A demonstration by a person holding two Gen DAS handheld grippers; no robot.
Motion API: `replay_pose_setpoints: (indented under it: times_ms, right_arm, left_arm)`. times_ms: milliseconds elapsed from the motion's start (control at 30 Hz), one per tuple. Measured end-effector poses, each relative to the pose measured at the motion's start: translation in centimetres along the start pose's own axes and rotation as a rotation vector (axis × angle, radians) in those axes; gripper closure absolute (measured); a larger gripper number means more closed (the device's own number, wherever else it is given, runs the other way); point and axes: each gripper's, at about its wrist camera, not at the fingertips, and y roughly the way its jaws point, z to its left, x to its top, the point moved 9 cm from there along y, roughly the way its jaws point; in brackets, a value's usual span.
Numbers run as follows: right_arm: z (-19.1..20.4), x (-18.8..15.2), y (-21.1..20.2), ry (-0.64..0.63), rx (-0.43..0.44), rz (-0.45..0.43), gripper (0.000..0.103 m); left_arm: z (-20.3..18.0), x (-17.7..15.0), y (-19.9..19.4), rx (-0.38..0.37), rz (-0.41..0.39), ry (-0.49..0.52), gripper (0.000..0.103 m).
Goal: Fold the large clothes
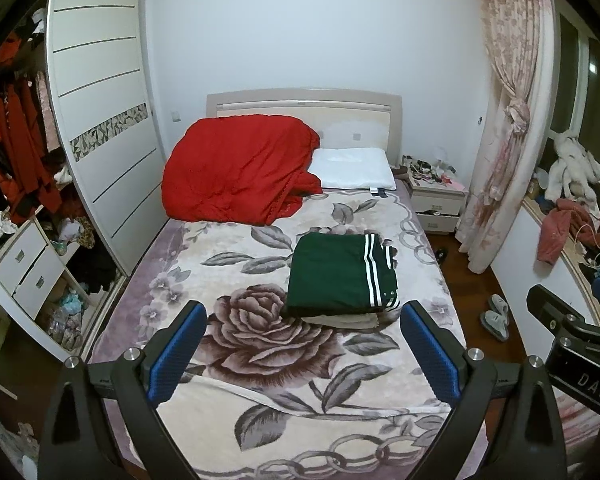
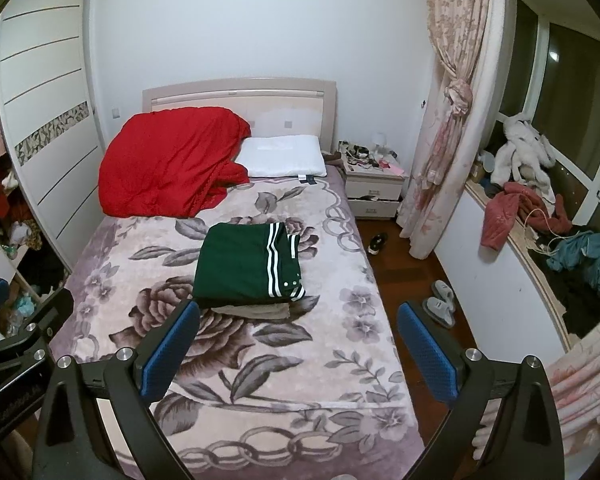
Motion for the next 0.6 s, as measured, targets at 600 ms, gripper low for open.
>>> replay_pose_setpoints:
  times_ms: [600]
  right_arm:
    - [0.14,-0.69,-0.43,0.002,0.019,0.002,0.002]
  left_arm:
    - [-0.29,0.55,-0.84,0.017,-0.028,-0.007,0.004]
